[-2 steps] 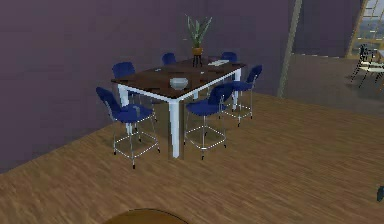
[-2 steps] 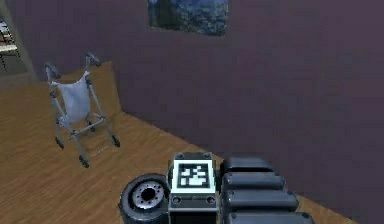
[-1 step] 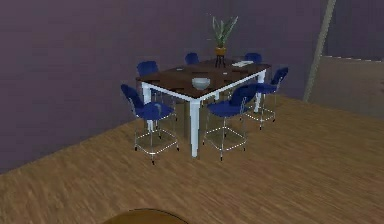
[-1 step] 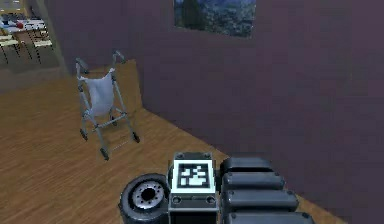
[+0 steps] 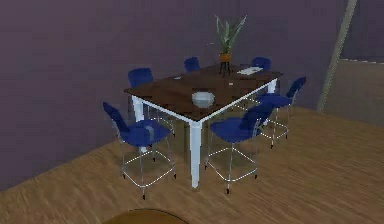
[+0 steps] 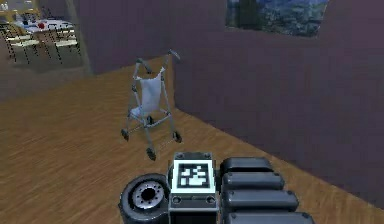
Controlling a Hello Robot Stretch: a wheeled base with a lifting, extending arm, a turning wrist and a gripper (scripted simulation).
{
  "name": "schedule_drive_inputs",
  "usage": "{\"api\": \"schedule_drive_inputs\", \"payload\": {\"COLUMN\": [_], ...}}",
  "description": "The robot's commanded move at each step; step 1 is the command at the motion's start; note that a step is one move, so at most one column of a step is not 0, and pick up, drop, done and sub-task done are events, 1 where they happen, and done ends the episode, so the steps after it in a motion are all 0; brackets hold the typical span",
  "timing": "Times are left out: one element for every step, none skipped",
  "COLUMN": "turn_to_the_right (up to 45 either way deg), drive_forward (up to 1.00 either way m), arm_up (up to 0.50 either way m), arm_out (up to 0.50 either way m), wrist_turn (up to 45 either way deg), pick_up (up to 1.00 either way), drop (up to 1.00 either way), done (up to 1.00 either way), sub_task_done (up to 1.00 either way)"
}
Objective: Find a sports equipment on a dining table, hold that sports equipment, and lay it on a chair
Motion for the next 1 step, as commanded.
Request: {"api": "schedule_drive_inputs", "payload": {"turn_to_the_right": [-39.0], "drive_forward": [0.0], "arm_up": [0.0], "arm_out": [0.0], "wrist_turn": [0.0], "pick_up": [0.0], "drop": [0.0], "done": [0.0], "sub_task_done": [0.0]}}
